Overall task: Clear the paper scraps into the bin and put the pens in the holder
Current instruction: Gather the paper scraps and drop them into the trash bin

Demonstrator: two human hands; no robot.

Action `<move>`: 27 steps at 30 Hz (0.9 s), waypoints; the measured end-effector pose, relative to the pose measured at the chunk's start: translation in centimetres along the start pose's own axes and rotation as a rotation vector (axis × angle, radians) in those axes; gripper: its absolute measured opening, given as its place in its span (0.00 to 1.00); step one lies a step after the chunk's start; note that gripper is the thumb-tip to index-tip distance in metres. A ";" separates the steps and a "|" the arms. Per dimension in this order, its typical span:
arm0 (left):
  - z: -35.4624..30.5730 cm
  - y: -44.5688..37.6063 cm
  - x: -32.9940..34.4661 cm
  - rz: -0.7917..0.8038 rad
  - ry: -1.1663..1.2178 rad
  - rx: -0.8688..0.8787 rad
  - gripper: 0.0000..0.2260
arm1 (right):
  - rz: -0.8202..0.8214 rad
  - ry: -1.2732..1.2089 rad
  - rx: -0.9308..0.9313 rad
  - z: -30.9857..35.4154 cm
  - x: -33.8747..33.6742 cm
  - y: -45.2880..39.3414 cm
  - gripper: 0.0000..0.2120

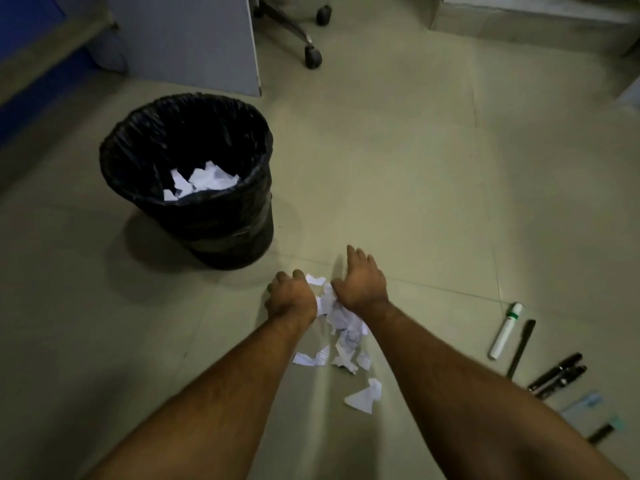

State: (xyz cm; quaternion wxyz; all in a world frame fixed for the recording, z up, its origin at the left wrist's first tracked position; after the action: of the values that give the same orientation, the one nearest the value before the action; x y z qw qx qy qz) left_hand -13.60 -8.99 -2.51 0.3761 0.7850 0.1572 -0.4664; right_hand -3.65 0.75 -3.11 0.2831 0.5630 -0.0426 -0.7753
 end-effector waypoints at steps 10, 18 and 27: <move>1.0 1.1 2.5 -0.018 -0.088 0.276 0.30 | 0.054 -0.001 -0.291 -2.3 3.9 2.9 0.31; -2.3 1.1 4.0 0.279 -0.183 0.507 0.32 | -0.011 0.064 -0.140 -6.5 3.7 5.8 0.44; 0.4 6.4 6.0 0.239 -0.545 0.471 0.61 | 0.178 0.189 -0.329 -10.1 3.8 9.4 0.59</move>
State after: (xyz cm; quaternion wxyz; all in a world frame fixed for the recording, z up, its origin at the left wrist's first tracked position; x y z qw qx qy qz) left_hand -6.93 -14.15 -4.84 0.2652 0.7101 -0.1530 -0.6341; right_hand 8.33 -6.39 -6.43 0.4414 0.5735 0.0616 -0.6873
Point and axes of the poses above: each hand's wrist, its own y-axis away from the middle knuckle, its own x-axis out of the palm, z = x × y, the point moved 3 cm from there along -y, towards the middle knuckle, and after that the axes turned 8 degrees about x, right-handed, at the moved point
